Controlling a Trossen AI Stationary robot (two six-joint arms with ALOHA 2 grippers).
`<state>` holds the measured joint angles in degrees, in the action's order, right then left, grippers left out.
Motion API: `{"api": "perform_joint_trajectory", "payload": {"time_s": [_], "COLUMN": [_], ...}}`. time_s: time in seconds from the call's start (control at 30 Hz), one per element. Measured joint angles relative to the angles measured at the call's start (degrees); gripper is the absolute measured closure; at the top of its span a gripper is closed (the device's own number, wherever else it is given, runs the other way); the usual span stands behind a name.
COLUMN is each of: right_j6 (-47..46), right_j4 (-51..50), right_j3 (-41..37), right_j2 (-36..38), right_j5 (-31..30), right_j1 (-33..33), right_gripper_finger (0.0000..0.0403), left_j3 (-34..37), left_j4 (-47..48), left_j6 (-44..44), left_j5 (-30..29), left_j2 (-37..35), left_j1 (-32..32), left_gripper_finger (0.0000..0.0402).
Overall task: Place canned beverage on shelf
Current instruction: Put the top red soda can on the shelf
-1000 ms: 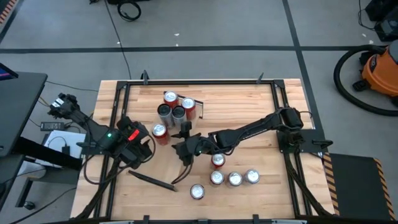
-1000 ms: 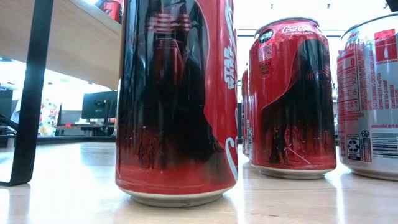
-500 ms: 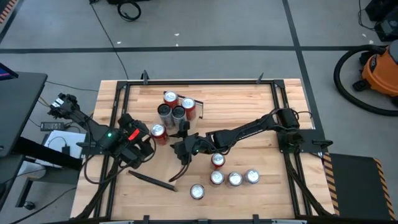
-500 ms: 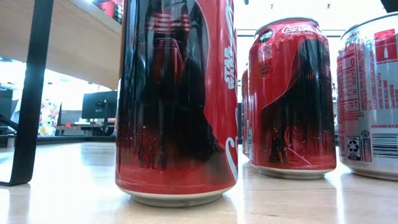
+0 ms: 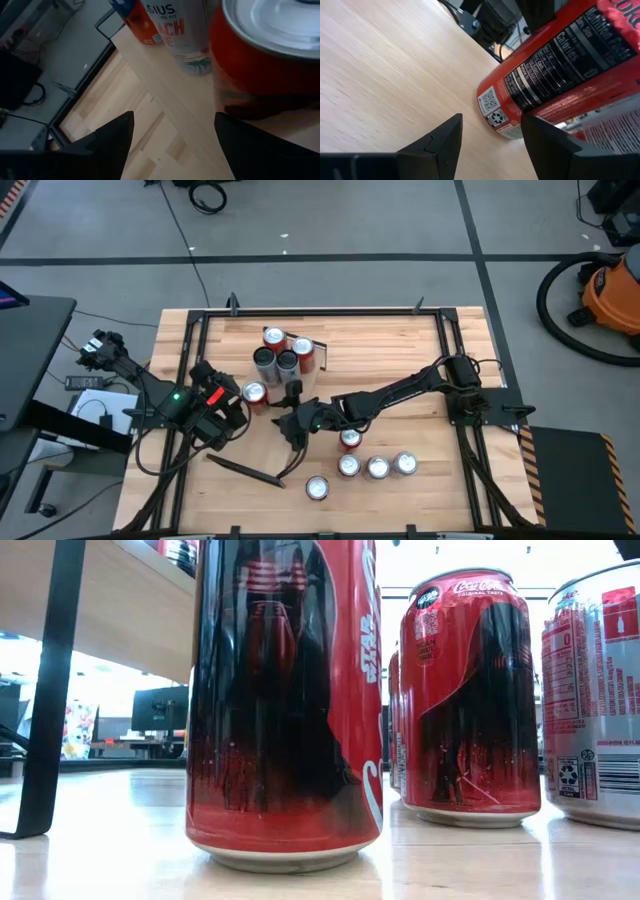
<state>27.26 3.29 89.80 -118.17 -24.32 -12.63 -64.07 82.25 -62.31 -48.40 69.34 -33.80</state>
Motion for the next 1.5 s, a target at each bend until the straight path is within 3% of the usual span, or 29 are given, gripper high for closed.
{"api": "perform_joint_trajectory", "payload": {"time_s": [0.4,0.87,1.07,1.27,1.5], "right_j6": [0.6,-0.1,-0.1,-0.6,-4.8], "right_j4": [0.2,-2.0,-0.3,1.5,1.8], "right_j3": [0.0,0.0,0.0,0.0,0.0], "right_j2": [0.0,0.0,0.0,0.0,0.1], "right_j5": [-1.4,-2.9,-0.9,-0.7,0.9], "right_j1": [0.0,-0.6,-0.5,-0.5,-0.1], "right_gripper_finger": [0.019,0.019,0.019,0.019,0.019], "left_j3": [0.0,0.0,0.0,0.0,0.0], "left_j4": [3.1,3.0,1.4,1.4,1.5], "left_j6": [0.0,-7.1,-6.5,-6.4,-5.9], "left_j5": [0.8,10.8,10.1,4.2,2.9], "left_j2": [0.0,0.0,0.0,0.0,0.0], "left_j1": [3.0,2.1,2.1,2.1,3.7], "left_gripper_finger": [0.0111,0.0111,0.0111,0.0111,0.0111]}}
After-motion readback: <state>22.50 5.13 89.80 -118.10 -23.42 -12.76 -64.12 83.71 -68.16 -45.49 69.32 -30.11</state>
